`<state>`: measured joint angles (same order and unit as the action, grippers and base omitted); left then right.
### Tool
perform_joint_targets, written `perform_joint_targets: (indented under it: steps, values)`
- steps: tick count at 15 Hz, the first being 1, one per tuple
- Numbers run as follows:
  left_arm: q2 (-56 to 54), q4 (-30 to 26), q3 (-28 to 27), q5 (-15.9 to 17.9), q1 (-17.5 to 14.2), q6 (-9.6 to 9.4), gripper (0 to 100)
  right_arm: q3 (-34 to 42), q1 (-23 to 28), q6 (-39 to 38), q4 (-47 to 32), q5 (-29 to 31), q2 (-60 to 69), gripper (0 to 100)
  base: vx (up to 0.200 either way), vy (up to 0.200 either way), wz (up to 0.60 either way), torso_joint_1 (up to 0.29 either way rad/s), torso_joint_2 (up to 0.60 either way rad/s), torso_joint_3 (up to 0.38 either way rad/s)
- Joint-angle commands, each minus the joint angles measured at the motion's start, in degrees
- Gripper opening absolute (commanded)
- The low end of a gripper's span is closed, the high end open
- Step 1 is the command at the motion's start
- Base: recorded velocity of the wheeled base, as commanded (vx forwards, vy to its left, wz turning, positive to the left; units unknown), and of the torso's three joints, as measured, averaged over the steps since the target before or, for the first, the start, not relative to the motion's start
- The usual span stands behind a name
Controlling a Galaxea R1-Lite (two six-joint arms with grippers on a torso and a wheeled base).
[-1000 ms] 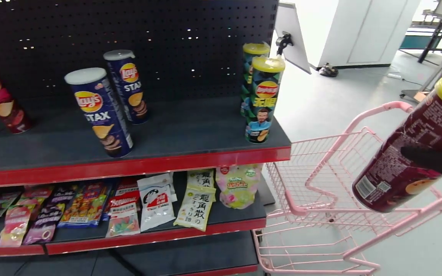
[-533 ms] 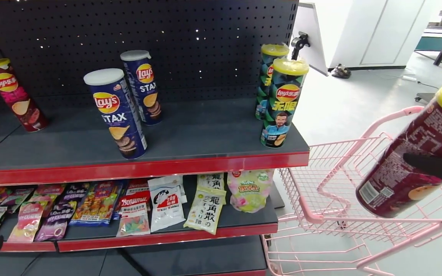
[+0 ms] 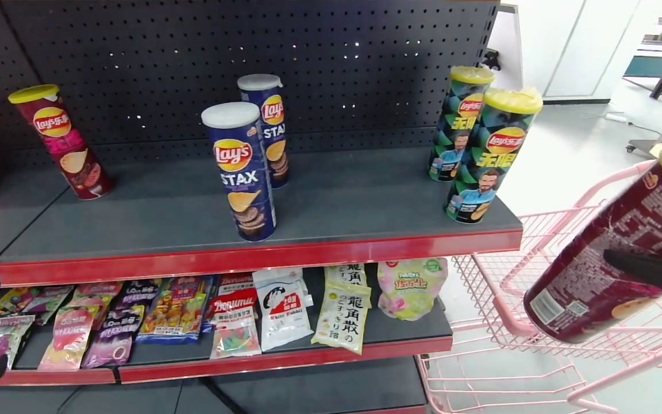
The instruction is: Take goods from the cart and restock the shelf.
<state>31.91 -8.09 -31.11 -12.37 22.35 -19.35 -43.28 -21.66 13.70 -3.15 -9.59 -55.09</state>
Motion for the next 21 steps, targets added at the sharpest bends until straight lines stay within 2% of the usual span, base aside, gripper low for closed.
perform_joint_targets:
  steps: [1,11,17,21]
  values:
    - [0.0,0.0,0.1,0.0,0.0,0.01,100,0.4,-0.1,-0.1,0.1,-0.2,0.3,0,0.0,0.2,0.0,-0.002,0.0,0.007]
    - [-0.1,0.0,0.1,-0.3,0.0,0.01,100,-0.7,-8.0,-0.1,0.1,-0.4,-0.3,0,0.0,0.2,0.0,0.0,0.0,0.001]
    - [-0.3,0.0,-0.1,-0.3,0.0,-0.08,100,-0.5,-8.9,1.7,0.0,-0.5,-0.3,0,0.0,0.2,0.0,0.001,0.0,-0.002]
    - [-0.3,0.1,-0.2,-0.3,0.0,-0.52,100,-0.6,-13.9,1.6,0.0,-0.3,-0.2,0,0.0,0.2,0.0,0.0,0.0,0.001]
